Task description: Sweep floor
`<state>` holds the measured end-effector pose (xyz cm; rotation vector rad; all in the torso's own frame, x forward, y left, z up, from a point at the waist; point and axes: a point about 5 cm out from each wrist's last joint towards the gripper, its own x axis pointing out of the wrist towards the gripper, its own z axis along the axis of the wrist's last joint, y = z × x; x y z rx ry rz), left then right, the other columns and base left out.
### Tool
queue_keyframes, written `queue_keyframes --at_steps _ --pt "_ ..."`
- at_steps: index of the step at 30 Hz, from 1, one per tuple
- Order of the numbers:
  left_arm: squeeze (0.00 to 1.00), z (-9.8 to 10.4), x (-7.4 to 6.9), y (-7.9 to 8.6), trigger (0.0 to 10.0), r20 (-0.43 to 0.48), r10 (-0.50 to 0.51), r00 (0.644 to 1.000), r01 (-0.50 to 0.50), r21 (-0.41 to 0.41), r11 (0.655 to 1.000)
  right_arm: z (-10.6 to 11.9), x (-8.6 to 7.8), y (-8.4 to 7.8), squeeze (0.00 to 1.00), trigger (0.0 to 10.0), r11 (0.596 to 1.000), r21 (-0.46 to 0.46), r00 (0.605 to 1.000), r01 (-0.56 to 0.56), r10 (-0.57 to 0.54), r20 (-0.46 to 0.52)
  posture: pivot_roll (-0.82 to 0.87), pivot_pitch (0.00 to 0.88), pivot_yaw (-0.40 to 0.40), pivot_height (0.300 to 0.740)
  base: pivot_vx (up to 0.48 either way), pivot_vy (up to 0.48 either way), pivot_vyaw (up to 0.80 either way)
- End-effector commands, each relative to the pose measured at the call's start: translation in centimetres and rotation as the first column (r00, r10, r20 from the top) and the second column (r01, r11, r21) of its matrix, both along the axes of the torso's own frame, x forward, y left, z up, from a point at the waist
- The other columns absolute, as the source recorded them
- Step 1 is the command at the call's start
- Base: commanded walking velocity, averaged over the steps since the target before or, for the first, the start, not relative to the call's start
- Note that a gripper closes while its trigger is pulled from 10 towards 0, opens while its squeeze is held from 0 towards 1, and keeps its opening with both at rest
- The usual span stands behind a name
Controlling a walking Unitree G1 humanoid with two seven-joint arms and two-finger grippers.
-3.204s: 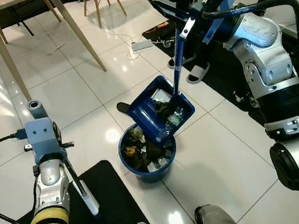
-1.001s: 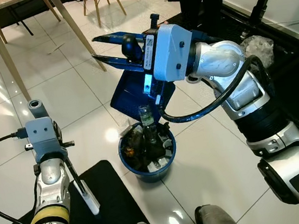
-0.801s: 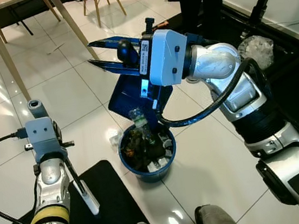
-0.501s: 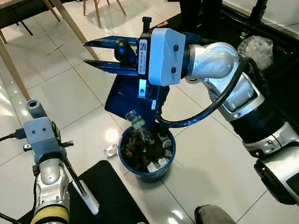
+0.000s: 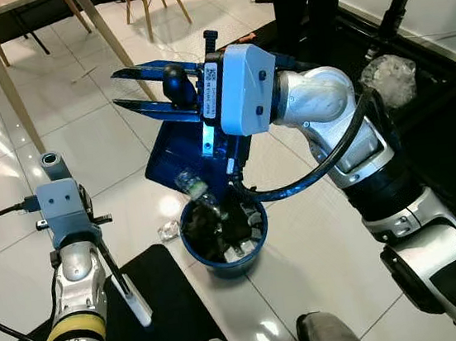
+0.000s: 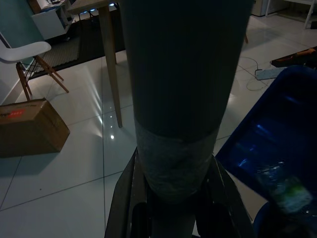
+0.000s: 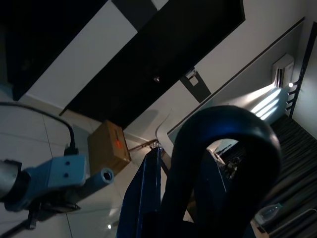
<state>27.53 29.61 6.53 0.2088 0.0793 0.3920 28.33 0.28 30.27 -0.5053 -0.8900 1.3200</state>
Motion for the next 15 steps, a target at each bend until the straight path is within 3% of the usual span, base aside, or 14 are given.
queue_keyframes --at_steps 1,2,3,4,6,7,9,10,13,14,15 --pt "0.0 0.3 0.2 -0.3 10.0 0.03 0.004 1.0 -0.004 -0.002 1.0 2.5 -0.9 -0.2 0.0 10.0 0.997 0.073 0.998 -0.037 0.033 0.059 0.02 0.0 -0.015 0.74 0.0 0.0 0.0" --pt "0.0 0.3 0.2 -0.3 10.0 0.029 0.002 1.0 -0.002 -0.003 1.0 2.8 -0.6 -0.5 0.0 10.0 0.996 0.087 0.999 -0.029 0.025 0.046 0.02 0.0 -0.016 0.74 0.0 0.0 0.0" --pt "0.0 0.1 0.2 -0.4 10.0 0.022 -0.004 1.0 0.004 -0.004 1.0 3.6 0.4 -1.8 0.0 10.0 0.996 0.09 1.0 0.025 -0.026 0.002 0.02 0.0 -0.017 0.74 0.0 0.0 0.0" --pt "0.0 0.1 0.2 -0.4 10.0 0.022 -0.004 1.0 0.004 -0.004 1.0 3.6 0.4 -1.8 0.0 10.0 0.996 0.09 1.0 0.025 -0.026 0.002 0.02 0.0 -0.017 0.74 0.0 0.0 0.0" --pt "0.0 0.0 0.2 -0.5 10.0 0.017 -0.009 1.0 0.009 -0.006 1.0 4.0 1.9 -3.8 0.0 10.0 0.992 0.054 0.992 0.114 -0.111 -0.057 0.02 0.0 -0.018 0.74 0.0 0.0 0.0" --pt "0.0 0.0 0.2 -0.5 10.0 0.017 -0.009 1.0 0.009 -0.006 1.0 4.0 1.9 -3.8 0.0 10.0 0.992 0.054 0.992 0.114 -0.111 -0.057 0.02 0.0 -0.018 0.74 0.0 0.0 0.0" --pt "0.0 -0.1 0.2 -0.6 10.0 0.013 -0.011 1.0 0.011 -0.009 1.0 3.8 4.1 -7.6 0.0 10.0 0.956 -0.027 0.953 0.292 -0.293 -0.078 0.01 0.0 -0.017 0.74 0.0 0.0 0.0" --pt "0.0 -0.1 0.2 -0.6 10.0 0.013 -0.011 1.0 0.011 -0.009 1.0 3.8 4.1 -7.6 0.0 10.0 0.956 -0.027 0.953 0.292 -0.293 -0.078 0.01 0.0 -0.017 0.74 0.0 0.0 0.0" --pt "0.0 -0.4 0.2 -0.9 10.0 0.0 -0.027 1.0 0.027 -0.015 1.0 3.8 6.7 -15.0 0.0 10.0 0.801 -0.096 0.799 0.59 -0.597 -0.076 0.01 0.0 -0.008 0.74 0.0 0.0 0.0" --pt "0.0 -0.4 0.3 -1.0 10.0 -0.003 -0.034 0.999 0.034 -0.017 0.999 3.8 7.2 -17.4 0.0 10.0 0.732 -0.103 0.729 0.674 -0.681 -0.067 0.01 0.0 -0.003 0.74 0.0 0.0 0.0" --pt "0.0 -0.5 0.3 -1.1 10.0 -0.005 -0.038 0.999 0.038 -0.018 0.999 3.8 7.3 -18.8 0.0 10.0 0.687 -0.107 0.685 0.719 -0.726 -0.059 0.01 0.0 -0.003 0.74 0.0 0.0 0.0"
